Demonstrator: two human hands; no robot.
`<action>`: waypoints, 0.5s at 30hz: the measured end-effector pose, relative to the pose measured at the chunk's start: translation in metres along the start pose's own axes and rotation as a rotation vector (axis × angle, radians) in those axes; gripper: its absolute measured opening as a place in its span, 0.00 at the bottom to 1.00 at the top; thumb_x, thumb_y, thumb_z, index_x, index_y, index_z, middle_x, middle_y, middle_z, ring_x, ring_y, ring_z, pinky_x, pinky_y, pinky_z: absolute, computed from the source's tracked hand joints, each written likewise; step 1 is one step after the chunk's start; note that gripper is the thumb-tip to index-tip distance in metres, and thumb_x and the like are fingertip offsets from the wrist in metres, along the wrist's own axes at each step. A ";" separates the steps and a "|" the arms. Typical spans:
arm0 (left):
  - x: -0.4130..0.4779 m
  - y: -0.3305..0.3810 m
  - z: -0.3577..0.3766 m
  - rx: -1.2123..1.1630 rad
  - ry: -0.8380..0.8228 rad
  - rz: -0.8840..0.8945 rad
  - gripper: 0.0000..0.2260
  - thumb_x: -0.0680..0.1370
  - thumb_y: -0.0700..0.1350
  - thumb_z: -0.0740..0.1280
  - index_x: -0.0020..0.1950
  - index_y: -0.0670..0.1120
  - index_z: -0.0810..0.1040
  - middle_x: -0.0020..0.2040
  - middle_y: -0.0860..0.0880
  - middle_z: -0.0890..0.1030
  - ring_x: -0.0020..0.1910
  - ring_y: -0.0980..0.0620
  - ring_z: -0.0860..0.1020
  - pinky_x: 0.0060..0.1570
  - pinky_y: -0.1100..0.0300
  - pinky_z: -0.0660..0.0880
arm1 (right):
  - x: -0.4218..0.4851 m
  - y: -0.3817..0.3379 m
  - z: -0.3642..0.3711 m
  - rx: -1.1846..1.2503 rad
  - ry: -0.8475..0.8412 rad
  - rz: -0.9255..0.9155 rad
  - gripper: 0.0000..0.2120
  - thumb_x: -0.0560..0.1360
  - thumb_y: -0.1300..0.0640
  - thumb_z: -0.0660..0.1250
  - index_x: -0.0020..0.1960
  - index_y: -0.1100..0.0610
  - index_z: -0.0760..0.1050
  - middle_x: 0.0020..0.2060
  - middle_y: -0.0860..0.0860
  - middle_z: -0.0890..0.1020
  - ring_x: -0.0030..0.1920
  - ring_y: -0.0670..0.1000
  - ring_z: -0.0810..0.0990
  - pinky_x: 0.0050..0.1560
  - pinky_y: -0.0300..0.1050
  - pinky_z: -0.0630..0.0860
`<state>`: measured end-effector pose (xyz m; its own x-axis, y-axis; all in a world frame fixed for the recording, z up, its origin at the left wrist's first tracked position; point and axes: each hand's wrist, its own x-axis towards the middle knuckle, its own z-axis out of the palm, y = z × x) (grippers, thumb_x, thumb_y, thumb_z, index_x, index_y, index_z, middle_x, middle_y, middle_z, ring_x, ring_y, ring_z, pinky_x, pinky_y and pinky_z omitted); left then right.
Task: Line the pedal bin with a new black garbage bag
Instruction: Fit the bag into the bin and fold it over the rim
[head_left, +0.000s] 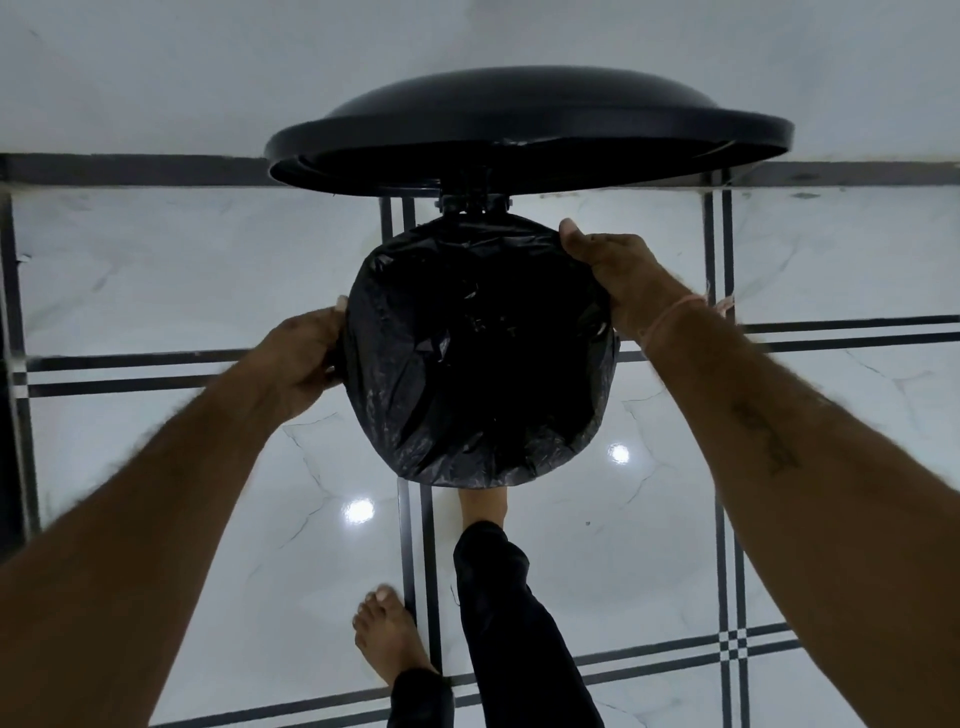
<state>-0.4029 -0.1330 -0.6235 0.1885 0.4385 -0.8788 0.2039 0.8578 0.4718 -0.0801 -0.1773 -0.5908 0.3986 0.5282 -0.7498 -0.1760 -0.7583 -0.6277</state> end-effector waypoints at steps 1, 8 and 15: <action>0.000 -0.002 0.000 -0.021 -0.014 -0.024 0.15 0.84 0.54 0.63 0.56 0.44 0.82 0.52 0.49 0.85 0.48 0.50 0.81 0.44 0.57 0.77 | 0.001 0.001 0.000 -0.004 0.005 0.005 0.18 0.78 0.46 0.74 0.47 0.61 0.78 0.43 0.60 0.82 0.43 0.59 0.83 0.48 0.49 0.84; -0.008 -0.014 -0.005 -0.195 -0.097 0.108 0.11 0.80 0.55 0.68 0.46 0.48 0.83 0.46 0.52 0.85 0.49 0.52 0.81 0.55 0.56 0.78 | 0.000 0.004 0.000 0.031 0.019 0.023 0.22 0.78 0.45 0.73 0.55 0.65 0.81 0.46 0.59 0.85 0.44 0.57 0.86 0.48 0.48 0.85; 0.000 -0.012 0.006 -0.178 0.084 -0.002 0.09 0.81 0.45 0.70 0.42 0.45 0.82 0.39 0.48 0.85 0.37 0.48 0.81 0.30 0.60 0.79 | -0.003 0.005 0.001 0.031 0.015 0.015 0.18 0.78 0.45 0.73 0.51 0.62 0.81 0.49 0.60 0.85 0.44 0.56 0.86 0.42 0.45 0.85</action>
<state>-0.3997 -0.1456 -0.6286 0.1059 0.4511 -0.8862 0.0297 0.8893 0.4563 -0.0827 -0.1819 -0.5919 0.4094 0.5106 -0.7560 -0.2100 -0.7537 -0.6228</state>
